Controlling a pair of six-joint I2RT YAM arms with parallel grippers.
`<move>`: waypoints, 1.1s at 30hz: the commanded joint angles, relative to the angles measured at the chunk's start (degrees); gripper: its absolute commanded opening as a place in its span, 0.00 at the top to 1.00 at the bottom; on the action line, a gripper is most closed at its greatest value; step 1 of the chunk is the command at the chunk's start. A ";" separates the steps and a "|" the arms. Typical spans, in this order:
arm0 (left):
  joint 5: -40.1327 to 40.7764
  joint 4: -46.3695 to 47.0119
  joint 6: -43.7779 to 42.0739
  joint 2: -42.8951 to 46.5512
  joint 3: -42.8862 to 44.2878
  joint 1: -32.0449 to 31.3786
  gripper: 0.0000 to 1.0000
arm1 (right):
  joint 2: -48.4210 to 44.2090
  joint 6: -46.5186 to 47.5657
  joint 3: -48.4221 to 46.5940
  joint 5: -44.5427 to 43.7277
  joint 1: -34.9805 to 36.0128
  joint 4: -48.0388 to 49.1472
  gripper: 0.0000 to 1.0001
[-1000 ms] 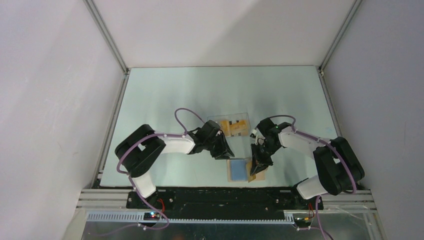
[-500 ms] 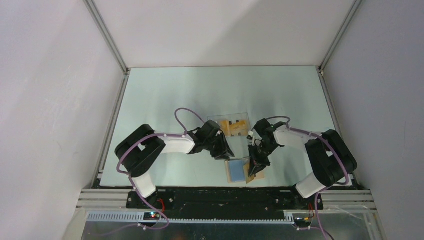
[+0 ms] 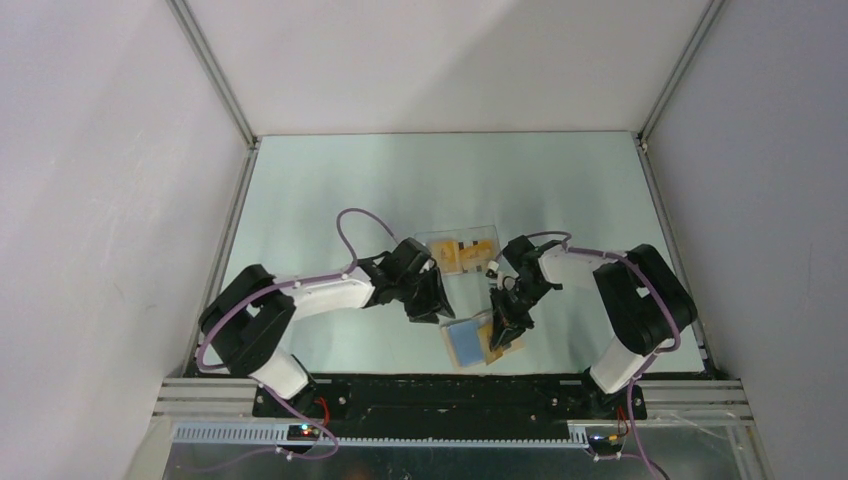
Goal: Put the credit cards into the card holder
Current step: Move the card holder to the center of the board.
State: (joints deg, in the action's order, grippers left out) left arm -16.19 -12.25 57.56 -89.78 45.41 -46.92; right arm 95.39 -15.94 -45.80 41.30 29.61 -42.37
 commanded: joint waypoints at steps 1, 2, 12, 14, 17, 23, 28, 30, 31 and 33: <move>-0.69 -4.69 -1.43 1.52 -1.51 -0.08 0.51 | 1.46 1.48 -1.87 0.73 -0.01 1.71 1.00; -1.17 -4.64 -1.45 1.04 -1.31 -0.52 0.51 | 1.75 1.55 -2.17 0.56 0.01 1.61 1.00; -3.64 -5.08 -2.06 -8.93 4.71 -3.00 0.59 | 2.34 2.36 -5.08 -4.51 0.31 -1.38 1.00; -2.38 -5.60 -2.33 -9.57 5.65 -3.02 0.63 | 2.45 2.48 -5.47 -6.13 0.54 -2.12 1.00; -1.08 -7.19 -3.18 -10.67 7.39 -2.86 0.73 | 2.68 2.57 -5.93 -8.42 0.93 -2.85 1.00; 2.64 -12.71 -6.59 -12.99 11.98 -1.78 0.87 | 3.29 4.22 -6.94 -9.54 1.03 -4.26 1.00; 3.70 -17.02 -11.40 -16.42 17.27 -1.08 0.94 | 4.15 5.97 -8.42 -9.26 1.19 -5.28 1.00; 3.63 -17.86 -12.15 -18.20 18.95 -1.11 0.95 | 4.08 6.24 -8.89 -9.42 1.28 -5.31 1.00; 3.77 -17.92 -12.18 -19.04 19.38 -1.09 0.95 | 3.96 6.17 -9.01 -9.67 1.26 -5.10 1.00; 4.02 -18.02 -12.25 -19.97 20.38 -1.14 0.96 | 3.29 5.57 -9.12 -10.75 1.40 -4.50 1.00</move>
State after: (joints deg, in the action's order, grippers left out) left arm -17.39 -32.75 47.97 -106.32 63.35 -48.62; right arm 98.48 -11.33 -53.39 34.09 30.28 -48.40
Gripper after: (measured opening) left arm 0.051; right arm 0.009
